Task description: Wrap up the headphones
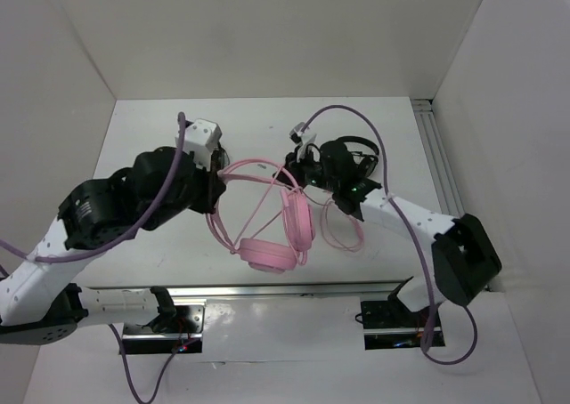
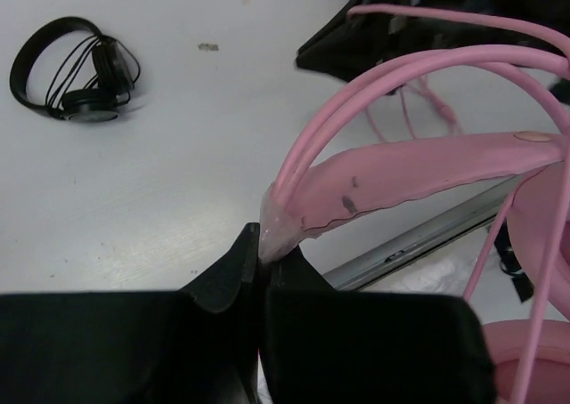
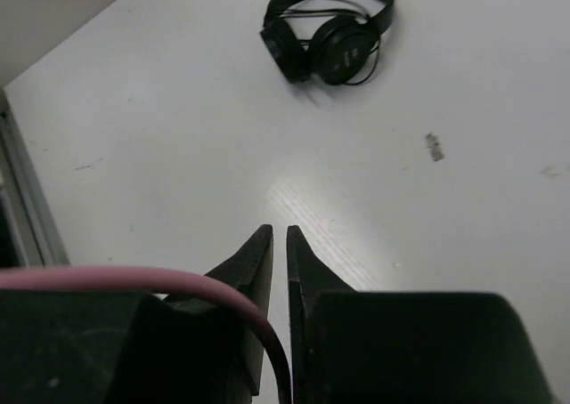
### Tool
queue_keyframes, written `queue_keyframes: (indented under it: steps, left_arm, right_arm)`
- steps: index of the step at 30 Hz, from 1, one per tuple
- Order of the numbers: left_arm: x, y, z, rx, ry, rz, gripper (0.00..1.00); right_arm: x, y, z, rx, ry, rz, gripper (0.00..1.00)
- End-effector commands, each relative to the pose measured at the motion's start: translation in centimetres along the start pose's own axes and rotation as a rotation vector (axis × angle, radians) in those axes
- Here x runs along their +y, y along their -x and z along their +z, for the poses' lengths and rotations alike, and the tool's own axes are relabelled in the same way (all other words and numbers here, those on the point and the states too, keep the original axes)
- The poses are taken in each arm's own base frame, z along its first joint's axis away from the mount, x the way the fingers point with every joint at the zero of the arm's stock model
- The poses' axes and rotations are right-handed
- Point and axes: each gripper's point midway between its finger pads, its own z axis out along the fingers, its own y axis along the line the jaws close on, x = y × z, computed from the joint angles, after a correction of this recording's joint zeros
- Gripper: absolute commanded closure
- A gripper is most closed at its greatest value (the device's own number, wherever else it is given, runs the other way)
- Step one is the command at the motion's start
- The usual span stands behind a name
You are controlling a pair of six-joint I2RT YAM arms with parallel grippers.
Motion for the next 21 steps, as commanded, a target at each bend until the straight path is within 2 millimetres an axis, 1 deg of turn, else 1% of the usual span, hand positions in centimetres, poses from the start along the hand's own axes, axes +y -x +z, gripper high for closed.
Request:
queue_keyframes:
  steps: [1, 2, 3, 4, 5, 6, 7, 8, 9, 10, 11, 12, 13, 14, 15, 16, 17, 18, 19, 20, 21]
  left_arm:
    - [-2.2, 5.9, -2.9, -0.192, -0.131, -0.117, 1.00]
    - [-2.0, 6.8, -3.3, -0.218, -0.118, -0.164, 1.00]
    - [-1.1, 8.9, -4.5, -0.284, -0.090, -0.209, 1.00]
    - [-0.5, 9.5, -4.8, -0.303, -0.052, -0.231, 1.00]
    - [-0.2, 10.1, -4.5, -0.309, -0.011, -0.288, 1.00]
    - [1.1, 11.2, -5.5, -0.353, 0.038, -0.324, 1.00]
    - [1.2, 11.5, -4.9, -0.352, 0.077, -0.381, 1.00]
    - [1.7, 11.8, -5.1, -0.365, 0.103, -0.402, 1.00]
    - [2.7, 12.3, -5.7, -0.392, 0.154, -0.433, 1.00]
    - [3.0, 12.4, -5.6, -0.402, 0.176, -0.468, 1.00]
    - [3.2, 12.8, -5.3, -0.417, 0.196, -0.493, 1.00]
    - [3.6, 13.2, -5.4, -0.441, 0.213, -0.514, 1.00]
    - [3.7, 13.8, -5.1, -0.462, 0.227, -0.530, 1.00]
    - [3.7, 13.8, -4.8, -0.463, 0.243, -0.525, 1.00]
    - [4.4, 14.1, -4.8, -0.482, 0.276, -0.543, 1.00]
    - [4.6, 14.2, -4.2, -0.481, 0.304, -0.539, 1.00]
    - [5.7, 14.6, -4.2, -0.502, 0.337, -0.574, 1.00]
    - [6.2, 14.8, -3.9, -0.506, 0.360, -0.579, 1.00]
    - [6.7, 15.2, -3.5, -0.516, 0.393, -0.576, 1.00]
    - [8.1, 15.3, -3.0, -0.522, 0.446, -0.586, 1.00]
    - [8.6, 15.5, -2.9, -0.526, 0.463, -0.595, 1.00]
  right_arm:
    - [3.9, 1.2, 1.4, -0.111, 0.313, 0.129, 0.81]
    - [4.2, 0.6, 1.7, -0.108, 0.338, 0.151, 0.81]
    - [4.6, 0.0, 2.2, -0.096, 0.378, 0.171, 0.80]
    - [4.9, -0.2, 2.2, -0.121, 0.402, 0.198, 0.78]
    - [5.1, -0.4, 2.2, -0.130, 0.418, 0.211, 0.75]
    - [5.6, -1.3, 2.5, -0.123, 0.439, 0.227, 0.73]
    - [5.7, -1.5, 2.4, -0.145, 0.449, 0.241, 0.71]
    - [6.3, -2.0, 2.5, -0.143, 0.463, 0.248, 0.71]
    - [6.9, -3.2, 2.7, -0.129, 0.486, 0.255, 0.70]
    - [6.8, -3.8, 2.8, -0.124, 0.487, 0.273, 0.70]
    - [7.6, -5.0, 3.1, -0.103, 0.504, 0.286, 0.70]
    - [8.0, -5.6, 3.1, -0.099, 0.514, 0.294, 0.72]
    - [8.5, -5.9, 2.9, -0.116, 0.530, 0.290, 0.74]
    - [9.2, -6.4, 2.9, -0.111, 0.541, 0.302, 0.77]
    - [9.0, -7.0, 3.2, -0.103, 0.538, 0.306, 0.79]
    - [9.7, -7.4, 3.1, -0.103, 0.554, 0.311, 0.79]
    - [9.8, -7.0, 3.0, -0.112, 0.560, 0.317, 0.78]
    - [10.7, -7.9, 2.9, -0.096, 0.578, 0.318, 0.77]
    - [10.5, -8.1, 2.8, -0.105, 0.563, 0.321, 0.77]
    - [11.1, -8.7, 2.6, -0.090, 0.575, 0.323, 0.77]
    - [12.0, -8.3, 2.1, -0.101, 0.585, 0.317, 0.75]
